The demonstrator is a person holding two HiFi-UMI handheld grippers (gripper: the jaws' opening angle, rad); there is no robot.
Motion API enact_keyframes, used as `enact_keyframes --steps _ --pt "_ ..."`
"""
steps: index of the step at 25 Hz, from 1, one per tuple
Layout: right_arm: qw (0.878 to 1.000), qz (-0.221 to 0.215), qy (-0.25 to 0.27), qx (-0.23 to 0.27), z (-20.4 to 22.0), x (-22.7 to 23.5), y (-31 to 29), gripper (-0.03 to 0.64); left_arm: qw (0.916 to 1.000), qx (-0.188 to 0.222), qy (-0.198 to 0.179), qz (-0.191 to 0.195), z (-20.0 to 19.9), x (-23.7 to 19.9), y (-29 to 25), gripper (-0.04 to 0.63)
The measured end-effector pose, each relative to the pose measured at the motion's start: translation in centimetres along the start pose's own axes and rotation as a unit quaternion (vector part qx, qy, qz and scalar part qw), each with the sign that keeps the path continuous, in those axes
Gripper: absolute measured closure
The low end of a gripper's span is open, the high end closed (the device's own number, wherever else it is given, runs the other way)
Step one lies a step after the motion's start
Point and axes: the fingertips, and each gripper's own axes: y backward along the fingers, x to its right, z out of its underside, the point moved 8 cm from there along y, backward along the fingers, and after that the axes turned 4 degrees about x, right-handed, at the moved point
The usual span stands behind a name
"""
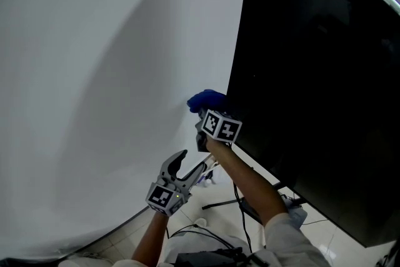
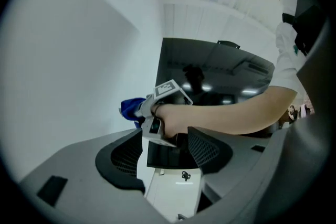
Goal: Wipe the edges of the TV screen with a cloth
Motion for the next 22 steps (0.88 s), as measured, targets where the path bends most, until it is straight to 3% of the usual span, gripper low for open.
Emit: enact_keyframes --steps 4,11,15,22 --pt "0.997 -0.033 0.034 0.055 -6.6 -4.0 1.4 0.540 0.9998 0.010 -0.016 0.009 -2.8 0.5 -0.3 0.344" --pt "0.980 -0.083 0.086 0.161 -19.7 -11.7 2.9 0.540 0.9957 0.049 -0.069 0.037 -5.5 0.2 -1.1 0.345" --pt "0.969 -0.098 0.105 0.202 -25.7 -15.6 4.2 0.540 0.9962 0.059 -0.048 0.043 -6.7 1.8 -1.2 0.345" --pt "0.953 -0.091 0.150 0.249 -35.3 -21.0 5.0 0.540 0.9949 0.075 -0.050 0.045 -8.8 1.8 -1.1 0.345"
